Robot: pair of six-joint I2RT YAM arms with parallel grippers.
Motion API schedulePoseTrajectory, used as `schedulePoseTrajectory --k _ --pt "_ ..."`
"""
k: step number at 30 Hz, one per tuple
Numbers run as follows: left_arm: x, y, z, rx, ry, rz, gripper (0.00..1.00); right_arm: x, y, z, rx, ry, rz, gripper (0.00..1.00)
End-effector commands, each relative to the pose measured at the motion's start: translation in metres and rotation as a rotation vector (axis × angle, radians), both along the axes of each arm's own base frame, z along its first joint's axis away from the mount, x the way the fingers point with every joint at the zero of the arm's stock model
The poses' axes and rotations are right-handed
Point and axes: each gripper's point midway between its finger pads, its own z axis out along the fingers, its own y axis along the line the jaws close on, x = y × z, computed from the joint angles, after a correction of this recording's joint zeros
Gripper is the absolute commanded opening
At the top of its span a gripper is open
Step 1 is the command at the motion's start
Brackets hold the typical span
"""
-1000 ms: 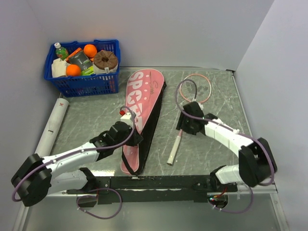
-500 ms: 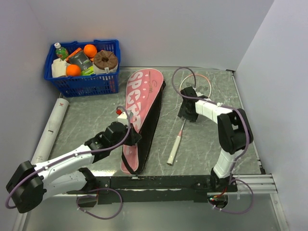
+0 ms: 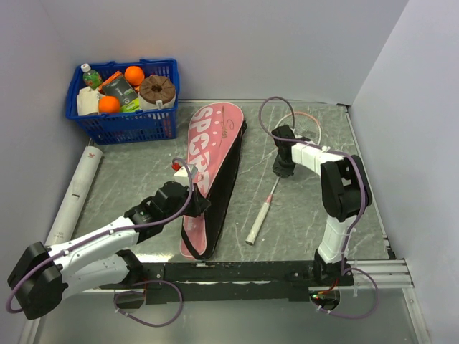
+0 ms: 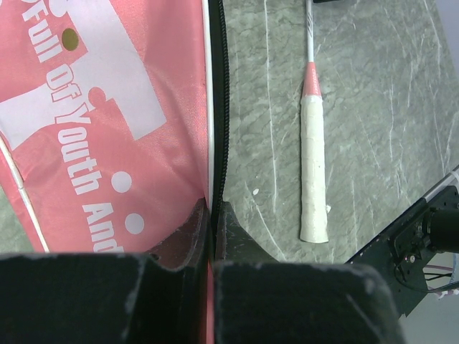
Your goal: Pack up the badminton gear
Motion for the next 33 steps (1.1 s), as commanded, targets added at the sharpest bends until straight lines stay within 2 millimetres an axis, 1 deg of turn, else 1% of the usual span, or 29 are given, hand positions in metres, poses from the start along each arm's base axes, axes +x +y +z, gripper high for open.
schedulePoseTrajectory --k 1,2,5,7,10,11,13,14,16,17,18,19,20,21,22,23,24,25,26,27,28,29,30,31,32,33 --pt "0.009 -0.01 0.028 -0.06 -0.078 -0.008 0.01 0.004 -0.007 -0.004 -0.009 0.012 -0.008 0.19" --pt "0.01 -0.009 0.028 -0.058 -0.078 -0.004 0.01 0.004 -0.007 -0.004 -0.008 0.008 -0.003 0.13" --pt "0.01 -0.008 0.028 -0.053 -0.081 0.005 0.01 0.004 -0.008 -0.003 -0.009 0.01 -0.003 0.0" --pt "0.011 -0.007 0.029 -0.049 -0.083 0.01 0.01 0.004 -0.006 -0.003 -0.001 0.002 0.004 0.0" --pt "0.012 -0.006 0.028 -0.043 -0.082 0.015 0.01 0.004 -0.006 0.009 0.01 -0.039 0.018 0.0" --pt "0.012 -0.006 0.028 -0.041 -0.082 0.016 0.01 0.003 -0.006 0.018 0.014 -0.059 0.029 0.0" --pt "0.014 -0.004 0.03 -0.034 -0.083 0.027 0.01 -0.001 -0.005 0.027 0.019 -0.075 0.041 0.0" --pt "0.015 -0.003 0.03 -0.029 -0.083 0.036 0.01 -0.003 -0.003 0.039 0.033 -0.1 0.053 0.0" --pt "0.019 -0.002 0.033 -0.017 -0.084 0.052 0.01 -0.016 0.004 0.046 0.039 -0.099 0.085 0.0" --pt "0.019 -0.001 0.032 -0.006 -0.078 0.057 0.01 -0.02 0.005 0.058 0.044 -0.127 0.098 0.0" --pt "0.021 -0.001 0.034 0.001 -0.073 0.065 0.01 -0.03 0.013 0.059 0.038 -0.122 0.127 0.0" --pt "0.023 0.0 0.034 0.011 -0.075 0.071 0.01 -0.04 0.015 0.061 0.03 -0.111 0.141 0.0" --pt "0.023 0.0 0.035 0.014 -0.074 0.073 0.01 -0.046 0.018 0.072 0.031 -0.134 0.152 0.0" --pt "0.026 -0.001 0.037 0.018 -0.074 0.079 0.01 -0.055 0.018 0.071 0.021 -0.126 0.161 0.0" --pt "0.026 0.0 0.036 0.028 -0.068 0.085 0.01 -0.064 0.029 0.081 0.032 -0.151 0.194 0.0" --pt "0.028 -0.001 0.039 0.024 -0.069 0.089 0.01 -0.076 0.029 0.078 0.028 -0.133 0.207 0.0" --pt "0.029 -0.002 0.041 0.02 -0.07 0.092 0.01 -0.083 0.032 0.079 0.033 -0.131 0.217 0.0" --pt "0.029 -0.002 0.041 0.025 -0.063 0.096 0.01 -0.092 0.04 0.085 0.046 -0.143 0.242 0.0" --pt "0.031 -0.003 0.043 0.023 -0.065 0.101 0.01 -0.105 0.039 0.08 0.04 -0.113 0.251 0.0" --pt "0.033 -0.003 0.046 0.021 -0.066 0.107 0.01 -0.114 0.043 0.079 0.045 -0.108 0.264 0.0" --pt "0.033 -0.004 0.047 0.019 -0.063 0.11 0.01 -0.122 0.047 0.083 0.069 -0.113 0.275 0.0" --pt "0.034 -0.004 0.048 0.02 -0.064 0.113 0.01 -0.138 0.05 0.076 0.066 -0.081 0.3 0.0" --pt "0.036 -0.004 0.053 0.014 -0.071 0.117 0.01 -0.146 0.052 0.075 0.072 -0.074 0.308 0.0" --pt "0.037 -0.004 0.055 0.015 -0.074 0.123 0.01 -0.152 0.055 0.078 0.089 -0.086 0.308 0.0" --pt "0.037 -0.004 0.056 0.013 -0.074 0.125 0.01 -0.164 0.059 0.073 0.088 -0.07 0.333 0.0" --pt "0.038 -0.005 0.06 0.009 -0.077 0.129 0.01 -0.171 0.06 0.073 0.09 -0.063 0.339 0.0"
